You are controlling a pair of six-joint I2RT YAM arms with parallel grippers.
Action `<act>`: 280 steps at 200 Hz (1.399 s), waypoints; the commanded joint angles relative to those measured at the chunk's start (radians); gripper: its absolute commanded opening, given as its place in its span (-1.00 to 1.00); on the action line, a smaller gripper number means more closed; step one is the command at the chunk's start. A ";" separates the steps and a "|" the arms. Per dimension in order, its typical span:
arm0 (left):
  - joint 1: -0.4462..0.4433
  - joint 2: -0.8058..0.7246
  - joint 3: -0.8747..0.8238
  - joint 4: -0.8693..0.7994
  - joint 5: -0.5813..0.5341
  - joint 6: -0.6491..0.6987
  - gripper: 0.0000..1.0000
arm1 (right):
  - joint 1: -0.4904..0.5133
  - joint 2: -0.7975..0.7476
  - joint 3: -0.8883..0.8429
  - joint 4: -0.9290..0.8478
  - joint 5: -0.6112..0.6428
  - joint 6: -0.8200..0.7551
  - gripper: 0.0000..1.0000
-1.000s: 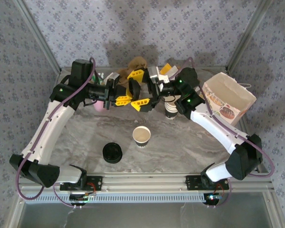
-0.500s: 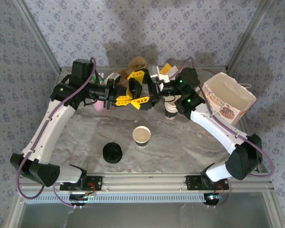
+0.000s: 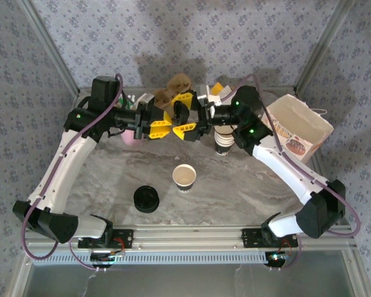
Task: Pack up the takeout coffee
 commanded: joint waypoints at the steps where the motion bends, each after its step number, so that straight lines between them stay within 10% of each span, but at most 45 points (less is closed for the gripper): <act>1: 0.034 -0.017 0.055 -0.031 -0.002 0.038 -0.36 | 0.001 -0.062 0.023 -0.310 0.109 -0.188 0.64; 63: 0.159 -0.039 0.043 -0.174 -0.072 0.190 -0.37 | 0.053 -0.123 0.030 -0.742 0.339 -0.380 0.67; 191: 0.209 -0.158 0.010 -0.492 -0.738 0.454 -0.41 | 0.189 -0.133 0.000 -1.061 0.818 -0.179 0.57; 280: 0.206 -0.258 -0.049 -0.557 -0.913 0.555 -0.41 | 0.349 0.073 0.134 -1.264 1.034 -0.046 0.54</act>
